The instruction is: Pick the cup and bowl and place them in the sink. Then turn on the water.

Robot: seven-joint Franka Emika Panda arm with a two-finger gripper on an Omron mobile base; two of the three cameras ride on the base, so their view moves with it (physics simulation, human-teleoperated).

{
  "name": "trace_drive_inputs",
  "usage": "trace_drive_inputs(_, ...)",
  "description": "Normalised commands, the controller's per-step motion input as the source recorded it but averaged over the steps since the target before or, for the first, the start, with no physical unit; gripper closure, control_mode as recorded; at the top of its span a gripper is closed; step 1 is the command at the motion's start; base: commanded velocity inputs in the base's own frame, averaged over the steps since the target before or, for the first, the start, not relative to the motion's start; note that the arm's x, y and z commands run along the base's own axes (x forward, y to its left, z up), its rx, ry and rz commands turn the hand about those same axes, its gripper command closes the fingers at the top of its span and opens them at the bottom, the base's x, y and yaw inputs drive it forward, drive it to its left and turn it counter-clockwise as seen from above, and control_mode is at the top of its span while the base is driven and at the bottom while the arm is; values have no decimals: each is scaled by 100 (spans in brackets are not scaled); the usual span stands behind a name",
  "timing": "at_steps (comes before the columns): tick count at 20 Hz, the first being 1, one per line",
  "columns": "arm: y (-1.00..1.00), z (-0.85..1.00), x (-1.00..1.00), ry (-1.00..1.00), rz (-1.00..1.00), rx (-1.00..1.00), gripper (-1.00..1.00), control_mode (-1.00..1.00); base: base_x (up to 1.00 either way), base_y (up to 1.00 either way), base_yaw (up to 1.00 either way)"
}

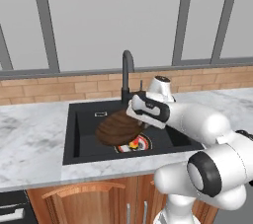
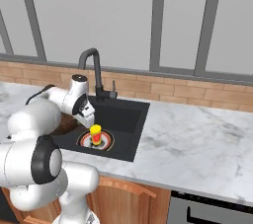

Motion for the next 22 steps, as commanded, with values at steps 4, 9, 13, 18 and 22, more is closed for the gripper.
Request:
trace_drive_inputs(4,45,1,15,0,-14,-13,100,-100,0,0,0)
trace_drive_inputs(9,22,0,22,0,-5,-4,100,-100,0,0,0)
trace_drive_inputs(13,10,1,28,2,0,0,100,-100,0,0,0)
trace_drive_inputs(18,18,4,22,9,1,0,100,-100,0,0,0)
trace_drive_inputs(22,28,-4,4,2,0,0,100,-100,0,0,0)
